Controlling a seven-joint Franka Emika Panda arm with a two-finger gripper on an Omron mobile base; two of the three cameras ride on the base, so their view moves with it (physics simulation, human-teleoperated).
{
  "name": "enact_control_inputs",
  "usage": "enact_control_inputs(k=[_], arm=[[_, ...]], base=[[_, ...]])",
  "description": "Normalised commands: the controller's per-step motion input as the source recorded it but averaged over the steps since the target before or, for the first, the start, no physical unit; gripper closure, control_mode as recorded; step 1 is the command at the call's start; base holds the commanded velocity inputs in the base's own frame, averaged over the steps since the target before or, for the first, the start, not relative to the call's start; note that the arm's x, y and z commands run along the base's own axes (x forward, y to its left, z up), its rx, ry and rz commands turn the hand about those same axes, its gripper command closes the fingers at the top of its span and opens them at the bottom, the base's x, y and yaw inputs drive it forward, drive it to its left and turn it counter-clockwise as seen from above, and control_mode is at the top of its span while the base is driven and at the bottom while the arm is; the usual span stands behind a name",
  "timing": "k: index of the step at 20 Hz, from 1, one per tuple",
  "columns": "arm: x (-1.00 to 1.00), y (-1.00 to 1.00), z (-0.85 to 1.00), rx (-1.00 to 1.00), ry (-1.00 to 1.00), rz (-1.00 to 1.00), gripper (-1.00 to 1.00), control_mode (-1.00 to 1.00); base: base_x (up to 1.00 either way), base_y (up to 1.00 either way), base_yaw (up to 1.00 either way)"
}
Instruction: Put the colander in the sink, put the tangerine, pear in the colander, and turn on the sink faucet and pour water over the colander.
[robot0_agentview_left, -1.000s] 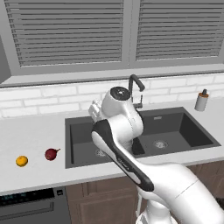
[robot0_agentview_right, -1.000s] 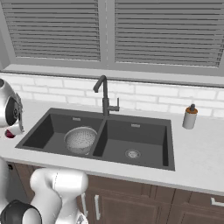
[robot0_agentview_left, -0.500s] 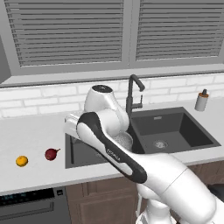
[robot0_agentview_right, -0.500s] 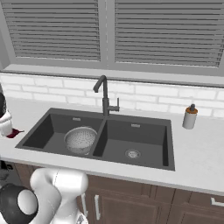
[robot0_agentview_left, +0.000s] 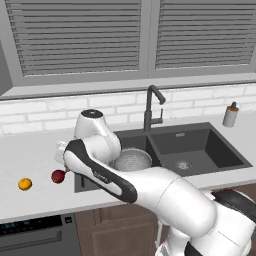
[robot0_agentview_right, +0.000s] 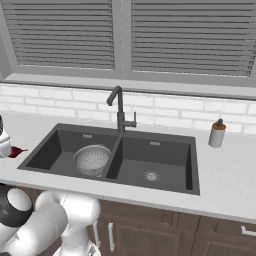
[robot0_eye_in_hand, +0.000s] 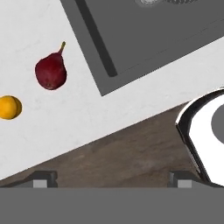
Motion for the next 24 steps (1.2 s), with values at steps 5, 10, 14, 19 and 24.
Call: enact_control_inputs(k=[5, 10, 14, 19, 24], arm=[[0.61, 0.08, -0.20, 0.00, 0.01, 0.00, -1.00, -1.00], [0.43, 0.17, -0.26, 0.00, 0.03, 0.00, -1.00, -1.00], [0.16, 0.51, -0.41, -0.02, 0.03, 0.00, -1.00, -1.00], [0.19, 0.34, -0.32, -0.03, 0.01, 0.00, -1.00, -1.00], [0.36, 0.02, -0.10, 0.00, 0.02, 0.00, -1.00, -1.00]], base=[[0.00, 0.00, 0.00], [0.00, 0.00, 0.00], [0.00, 0.00, 0.00], [0.00, 0.00, 0.00], [0.00, 0.00, 0.00]])
